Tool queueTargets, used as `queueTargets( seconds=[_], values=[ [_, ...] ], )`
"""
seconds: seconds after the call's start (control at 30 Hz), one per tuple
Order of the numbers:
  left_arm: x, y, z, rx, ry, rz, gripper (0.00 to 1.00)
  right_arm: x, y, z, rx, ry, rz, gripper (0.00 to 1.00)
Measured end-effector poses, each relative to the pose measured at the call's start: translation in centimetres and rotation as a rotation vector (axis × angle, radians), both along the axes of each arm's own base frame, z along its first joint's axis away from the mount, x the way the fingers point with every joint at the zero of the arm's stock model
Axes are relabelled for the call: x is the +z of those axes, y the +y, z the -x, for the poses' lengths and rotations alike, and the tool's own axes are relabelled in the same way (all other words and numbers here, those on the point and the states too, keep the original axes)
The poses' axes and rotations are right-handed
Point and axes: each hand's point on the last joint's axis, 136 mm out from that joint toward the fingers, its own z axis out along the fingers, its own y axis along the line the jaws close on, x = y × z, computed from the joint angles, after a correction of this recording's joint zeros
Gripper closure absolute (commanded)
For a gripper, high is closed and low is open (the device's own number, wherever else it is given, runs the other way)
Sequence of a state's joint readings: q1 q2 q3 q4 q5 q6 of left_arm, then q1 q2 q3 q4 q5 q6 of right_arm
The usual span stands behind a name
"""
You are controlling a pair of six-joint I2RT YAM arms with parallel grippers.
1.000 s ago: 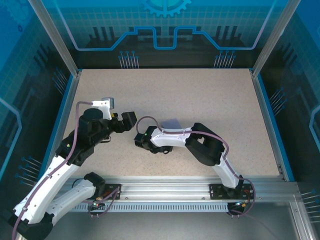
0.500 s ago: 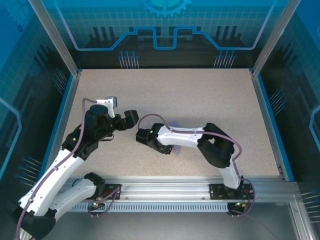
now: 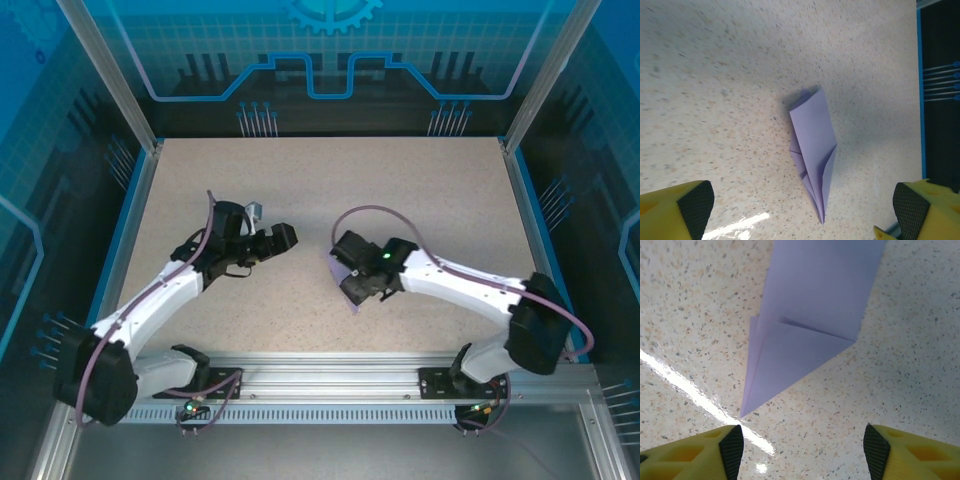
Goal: Fold a paper plane with a square sheet of paper (fold left side to right side)
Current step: Turn over the paper at the center of the table, then fold the wing for the fifth time at the center of the table.
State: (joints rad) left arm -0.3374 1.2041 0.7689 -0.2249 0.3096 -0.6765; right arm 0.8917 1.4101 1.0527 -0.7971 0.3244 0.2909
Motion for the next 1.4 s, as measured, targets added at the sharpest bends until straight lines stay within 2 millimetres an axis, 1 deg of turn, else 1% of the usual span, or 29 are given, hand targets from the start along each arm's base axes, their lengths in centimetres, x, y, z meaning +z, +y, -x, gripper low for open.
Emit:
queueTargets(
  seconds=[0.1, 0.2, 0.27, 0.33, 0.4, 0.47, 0.6, 0.7, 0.83, 0.97, 1.1, 1.23, 1.4],
  values=[
    [-2.3, -1.7, -0.4, -0.048, 0.061, 0.025, 0.1, 1.2, -1.1, -0.5, -0.071, -0.027, -0.15, 0.23],
    [-5.0, -3.6, -0.2, -0.098, 0.13, 0.033, 0.14, 2.4, -2.0, -1.0, -0.127, -0.062, -0.303, 0.15],
    [-7.0, -5.0, 0.1, -0.134, 0.179, 0.029, 0.16, 2.8, -2.6, -1.0, -0.162, -0.075, -0.397, 0.08],
    [-8.4, -6.0, 0.2, -0.161, 0.211, 0.021, 0.18, 3.0, -3.1, -1.0, -0.189, -0.086, -0.465, 0.01],
    [-9.3, -7.1, 0.0, -0.184, 0.226, 0.017, 0.2, 3.2, -3.5, -0.9, -0.209, -0.093, -0.524, 0.0],
    [-9.8, -8.2, -0.6, -0.205, 0.226, 0.02, 0.22, 3.5, -3.9, -0.9, -0.23, -0.104, -0.578, 0.0],
    [-10.2, -9.8, -1.7, -0.231, 0.213, 0.03, 0.27, 3.9, -4.5, -1.0, -0.26, -0.116, -0.653, 0.0],
    [-10.7, -10.7, -2.4, -0.243, 0.212, 0.035, 0.35, 3.7, -4.8, -1.1, -0.276, -0.114, -0.681, 0.0],
    [-11.7, -11.3, -3.0, -0.249, 0.225, 0.037, 0.51, 3.4, -4.6, -1.0, -0.279, -0.096, -0.696, 0.0],
    [-12.1, -11.5, -3.1, -0.261, 0.223, 0.032, 0.73, 3.0, -4.3, -1.4, -0.27, -0.099, -0.698, 0.0],
    [-12.0, -11.6, -3.1, -0.282, 0.2, 0.025, 0.88, 2.1, -4.2, -1.4, -0.249, -0.083, -0.671, 0.0],
    [-11.3, -11.6, -2.9, -0.321, 0.159, 0.021, 0.96, 1.4, -3.8, -1.5, -0.231, -0.019, -0.698, 0.0],
    [-9.0, -11.5, -2.0, -0.378, 0.07, 0.029, 0.99, -0.1, -3.3, -3.1, -0.246, 0.097, -0.788, 0.02]
  ],
)
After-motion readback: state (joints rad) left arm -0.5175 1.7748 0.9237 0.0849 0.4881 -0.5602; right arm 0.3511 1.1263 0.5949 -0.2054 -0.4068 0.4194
